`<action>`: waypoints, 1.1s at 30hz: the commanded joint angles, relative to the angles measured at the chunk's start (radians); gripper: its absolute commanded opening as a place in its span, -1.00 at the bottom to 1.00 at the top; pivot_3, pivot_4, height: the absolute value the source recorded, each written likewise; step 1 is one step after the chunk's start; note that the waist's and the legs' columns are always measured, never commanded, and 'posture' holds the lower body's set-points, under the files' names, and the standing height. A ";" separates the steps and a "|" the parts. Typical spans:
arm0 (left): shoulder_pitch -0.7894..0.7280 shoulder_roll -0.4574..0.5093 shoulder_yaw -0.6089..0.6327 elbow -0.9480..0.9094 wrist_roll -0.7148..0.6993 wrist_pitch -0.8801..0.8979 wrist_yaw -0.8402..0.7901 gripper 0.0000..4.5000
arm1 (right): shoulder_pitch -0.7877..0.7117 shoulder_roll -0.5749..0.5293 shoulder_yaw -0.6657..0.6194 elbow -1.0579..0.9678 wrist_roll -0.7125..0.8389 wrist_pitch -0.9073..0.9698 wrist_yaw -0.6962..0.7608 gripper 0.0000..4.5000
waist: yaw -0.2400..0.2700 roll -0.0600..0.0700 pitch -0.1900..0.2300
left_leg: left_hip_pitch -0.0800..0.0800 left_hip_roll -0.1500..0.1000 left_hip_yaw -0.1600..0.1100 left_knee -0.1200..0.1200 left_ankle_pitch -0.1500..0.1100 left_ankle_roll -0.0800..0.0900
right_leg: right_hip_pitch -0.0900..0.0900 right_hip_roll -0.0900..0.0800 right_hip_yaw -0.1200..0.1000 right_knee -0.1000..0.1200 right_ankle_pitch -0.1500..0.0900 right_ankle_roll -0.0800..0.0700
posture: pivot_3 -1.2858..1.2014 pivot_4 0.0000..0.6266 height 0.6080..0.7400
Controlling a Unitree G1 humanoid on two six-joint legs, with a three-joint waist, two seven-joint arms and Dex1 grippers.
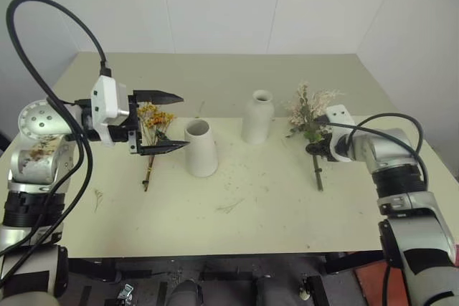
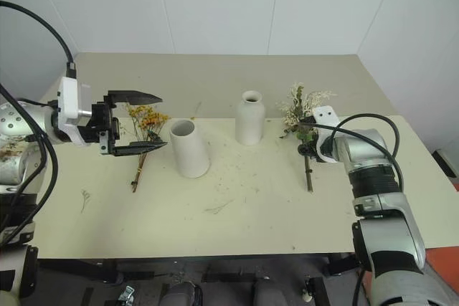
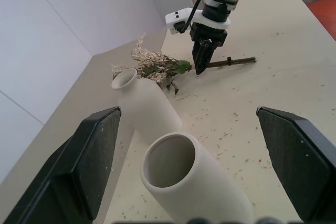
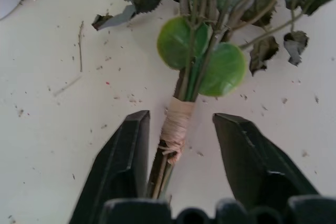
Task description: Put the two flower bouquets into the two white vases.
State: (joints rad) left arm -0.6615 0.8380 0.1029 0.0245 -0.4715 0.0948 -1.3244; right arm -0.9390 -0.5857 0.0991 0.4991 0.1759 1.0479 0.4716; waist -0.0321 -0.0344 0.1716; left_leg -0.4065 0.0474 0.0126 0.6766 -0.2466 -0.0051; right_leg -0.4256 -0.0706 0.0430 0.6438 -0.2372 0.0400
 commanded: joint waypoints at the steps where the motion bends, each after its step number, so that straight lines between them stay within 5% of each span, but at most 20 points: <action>1: 0.015 0.026 0.044 -0.039 -0.011 0.007 0.016 1.00 | -0.041 -0.004 -0.014 0.034 -0.024 -0.039 0.009 -0.52 | -0.002 0.000 0.000 | 0.000 0.000 0.000 0.000 0.000 0.000 | 0.000 0.000 0.000 0.000 0.000 0.000 | 0.03 -0.52 1.00; 4: 0.027 0.029 0.052 -0.047 -0.012 0.012 0.023 1.00 | -0.055 -0.001 -0.012 0.057 -0.037 -0.044 0.011 -0.90 | -0.003 0.000 0.000 | 0.000 0.000 0.000 0.000 0.000 0.000 | 0.000 0.000 0.000 0.000 0.000 0.000 | 0.03 -0.52 1.00; 9: 0.036 0.033 0.060 -0.052 -0.009 0.014 0.036 1.00 | -0.103 0.033 -0.132 0.021 -0.045 -0.070 -0.146 -0.90 | -0.007 0.000 0.000 | 0.000 0.000 0.000 0.000 0.000 0.000 | 0.000 0.000 0.000 0.000 0.000 0.000 | 0.03 -0.52 1.00; 14: 0.039 0.033 0.064 -0.051 -0.009 0.013 0.043 1.00 | -0.108 0.147 -0.335 -0.203 0.008 -0.396 -0.336 -0.90 | -0.014 0.003 0.002 | -0.001 0.000 0.000 -0.001 0.000 0.000 | -0.002 0.000 0.000 0.001 0.000 0.000 | 0.03 -0.52 1.00; 22: 0.026 0.009 0.069 -0.038 -0.036 0.014 0.050 1.00 | -0.128 0.373 -0.447 -0.291 0.219 -0.769 -0.207 -0.90 | -0.014 0.003 0.002 | 0.001 0.001 0.000 -0.001 0.000 0.000 | -0.001 0.001 0.000 0.003 0.000 0.000 | 0.03 -0.52 1.00; 33: 0.127 0.033 0.116 -0.053 -0.035 0.020 0.072 1.00 | -0.229 0.469 -0.407 0.081 0.217 -1.117 -0.065 -0.90 | -0.014 0.004 0.003 | 0.001 0.002 0.000 -0.001 0.000 0.000 | -0.001 0.001 0.000 0.004 0.000 -0.001 | 0.03 -0.52 1.00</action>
State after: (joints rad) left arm -0.5324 0.8517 0.1812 0.0019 -0.4968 0.1123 -1.2645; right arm -1.1220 -0.1154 -0.3062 0.5577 0.3941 0.0026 0.3893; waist -0.0465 -0.0302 0.1742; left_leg -0.4058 0.0491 0.0122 0.6757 -0.2464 -0.0054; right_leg -0.4267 -0.0694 0.0426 0.6476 -0.2367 0.0393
